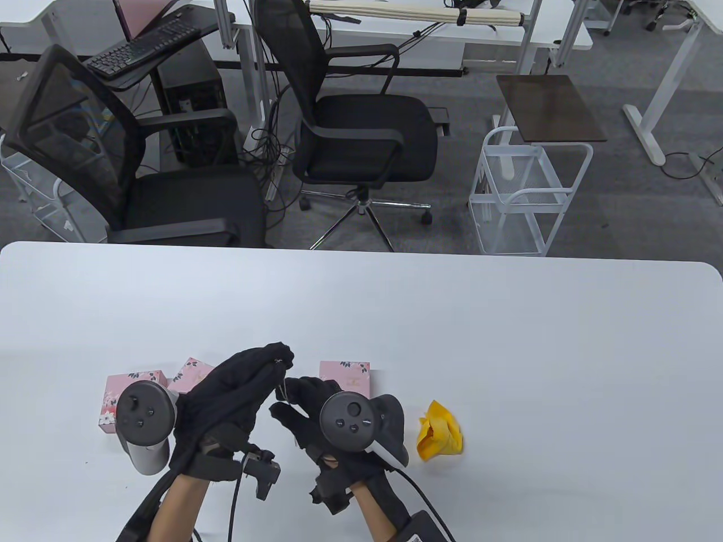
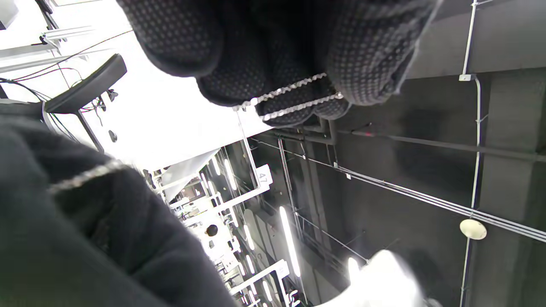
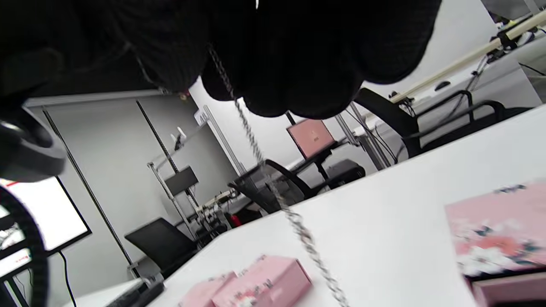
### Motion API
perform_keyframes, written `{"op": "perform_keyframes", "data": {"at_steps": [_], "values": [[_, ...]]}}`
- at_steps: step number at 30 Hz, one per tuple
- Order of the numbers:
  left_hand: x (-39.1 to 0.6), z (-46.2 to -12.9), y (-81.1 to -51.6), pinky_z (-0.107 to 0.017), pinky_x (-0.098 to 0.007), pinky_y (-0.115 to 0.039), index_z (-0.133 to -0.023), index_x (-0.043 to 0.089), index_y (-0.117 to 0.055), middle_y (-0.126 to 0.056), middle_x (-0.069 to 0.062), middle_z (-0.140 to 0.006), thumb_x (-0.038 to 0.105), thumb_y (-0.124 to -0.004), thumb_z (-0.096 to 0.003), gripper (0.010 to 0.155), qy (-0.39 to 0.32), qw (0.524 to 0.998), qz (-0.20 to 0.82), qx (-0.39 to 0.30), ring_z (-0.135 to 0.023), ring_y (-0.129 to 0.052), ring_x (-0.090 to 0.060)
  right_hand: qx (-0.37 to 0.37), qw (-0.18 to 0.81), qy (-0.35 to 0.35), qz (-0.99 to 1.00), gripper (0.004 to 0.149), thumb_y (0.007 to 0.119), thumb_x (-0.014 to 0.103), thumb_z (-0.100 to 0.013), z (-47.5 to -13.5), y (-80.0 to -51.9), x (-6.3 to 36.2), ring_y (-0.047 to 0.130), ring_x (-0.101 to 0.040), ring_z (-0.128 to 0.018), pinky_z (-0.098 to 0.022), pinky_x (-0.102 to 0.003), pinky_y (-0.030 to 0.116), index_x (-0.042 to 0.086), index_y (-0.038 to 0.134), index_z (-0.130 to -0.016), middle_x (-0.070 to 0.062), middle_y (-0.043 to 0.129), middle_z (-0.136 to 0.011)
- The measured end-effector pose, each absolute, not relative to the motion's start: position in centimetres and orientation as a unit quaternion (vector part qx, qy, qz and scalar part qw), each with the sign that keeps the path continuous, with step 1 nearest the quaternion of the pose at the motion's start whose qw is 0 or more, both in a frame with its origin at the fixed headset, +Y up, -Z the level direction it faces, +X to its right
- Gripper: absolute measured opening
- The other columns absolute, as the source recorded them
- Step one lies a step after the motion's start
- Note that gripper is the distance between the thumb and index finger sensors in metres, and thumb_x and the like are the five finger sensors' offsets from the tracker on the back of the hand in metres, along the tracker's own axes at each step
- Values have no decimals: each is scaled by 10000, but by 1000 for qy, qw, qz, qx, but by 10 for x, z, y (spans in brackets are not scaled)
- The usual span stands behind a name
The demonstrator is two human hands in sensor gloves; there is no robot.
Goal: Dust necklace
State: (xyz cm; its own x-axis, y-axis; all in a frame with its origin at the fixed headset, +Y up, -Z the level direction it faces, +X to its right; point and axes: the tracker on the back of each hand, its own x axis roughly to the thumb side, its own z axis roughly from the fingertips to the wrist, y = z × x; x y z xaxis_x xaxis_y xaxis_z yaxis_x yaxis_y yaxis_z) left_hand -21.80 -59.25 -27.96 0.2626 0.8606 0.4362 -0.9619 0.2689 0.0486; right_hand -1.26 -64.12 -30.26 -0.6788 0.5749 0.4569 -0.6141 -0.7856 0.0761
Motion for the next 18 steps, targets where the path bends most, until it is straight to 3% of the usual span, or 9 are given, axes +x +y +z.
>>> {"op": "perform_keyframes", "data": {"at_steps": [18], "values": [[-241,-294,-605,-549,-415,-818,-889,301,-912,-987,-1,-864,442,-877,-547,372,-102,806,560,163,-764,-906,-233,151,370,-84,913,358,781,334,-634,-314,-632,53,918,-390,-640,-510,-485,785,144,802,-936,-179,900,-840]]}}
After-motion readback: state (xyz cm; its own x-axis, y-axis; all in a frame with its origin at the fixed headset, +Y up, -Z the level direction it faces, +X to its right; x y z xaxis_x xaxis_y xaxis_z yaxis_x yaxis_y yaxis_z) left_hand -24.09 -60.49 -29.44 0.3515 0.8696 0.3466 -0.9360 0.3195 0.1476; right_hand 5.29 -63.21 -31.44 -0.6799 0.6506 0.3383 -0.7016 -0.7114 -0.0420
